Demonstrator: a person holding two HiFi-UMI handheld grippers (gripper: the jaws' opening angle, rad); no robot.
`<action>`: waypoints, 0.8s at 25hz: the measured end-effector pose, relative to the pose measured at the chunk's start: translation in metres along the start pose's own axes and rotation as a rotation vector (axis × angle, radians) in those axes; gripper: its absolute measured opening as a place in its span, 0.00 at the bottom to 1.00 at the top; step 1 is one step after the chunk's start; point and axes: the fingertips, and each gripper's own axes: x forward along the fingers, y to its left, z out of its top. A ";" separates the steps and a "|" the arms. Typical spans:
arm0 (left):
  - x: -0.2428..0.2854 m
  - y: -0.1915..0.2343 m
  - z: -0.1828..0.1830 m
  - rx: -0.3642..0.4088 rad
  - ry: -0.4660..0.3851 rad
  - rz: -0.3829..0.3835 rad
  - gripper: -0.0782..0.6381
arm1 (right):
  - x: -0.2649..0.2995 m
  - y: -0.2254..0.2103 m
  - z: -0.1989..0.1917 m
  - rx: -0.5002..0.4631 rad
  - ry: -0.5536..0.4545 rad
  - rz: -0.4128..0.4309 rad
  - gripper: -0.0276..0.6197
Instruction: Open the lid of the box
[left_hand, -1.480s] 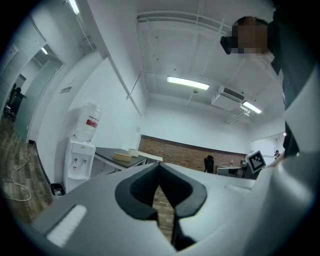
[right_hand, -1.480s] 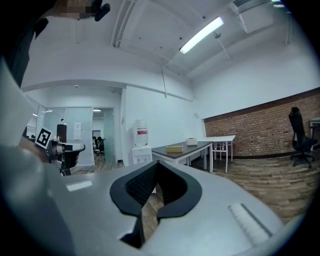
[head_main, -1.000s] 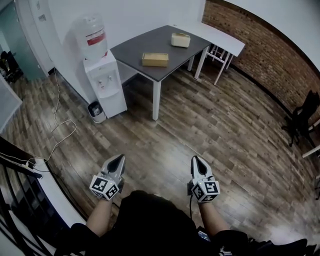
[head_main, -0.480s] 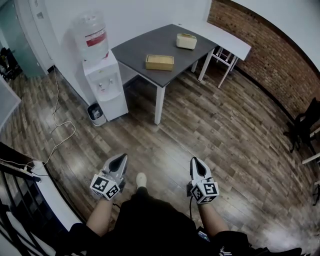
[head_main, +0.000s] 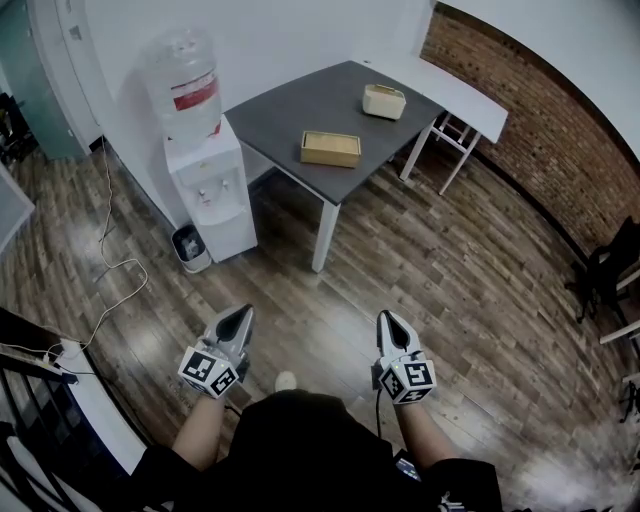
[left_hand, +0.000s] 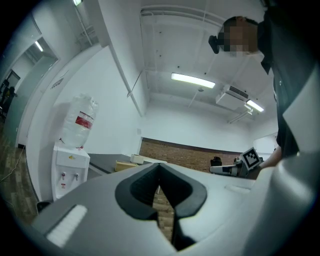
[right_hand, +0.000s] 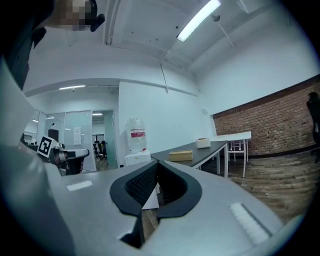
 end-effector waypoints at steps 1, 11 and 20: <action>0.003 0.007 0.000 -0.001 0.002 0.000 0.11 | 0.008 0.002 0.000 -0.007 0.006 0.003 0.05; 0.020 0.059 -0.004 -0.022 0.023 -0.008 0.11 | 0.061 0.014 0.010 -0.057 0.024 -0.001 0.05; 0.037 0.063 -0.018 -0.044 0.063 -0.037 0.11 | 0.075 0.003 -0.011 -0.044 0.076 -0.013 0.05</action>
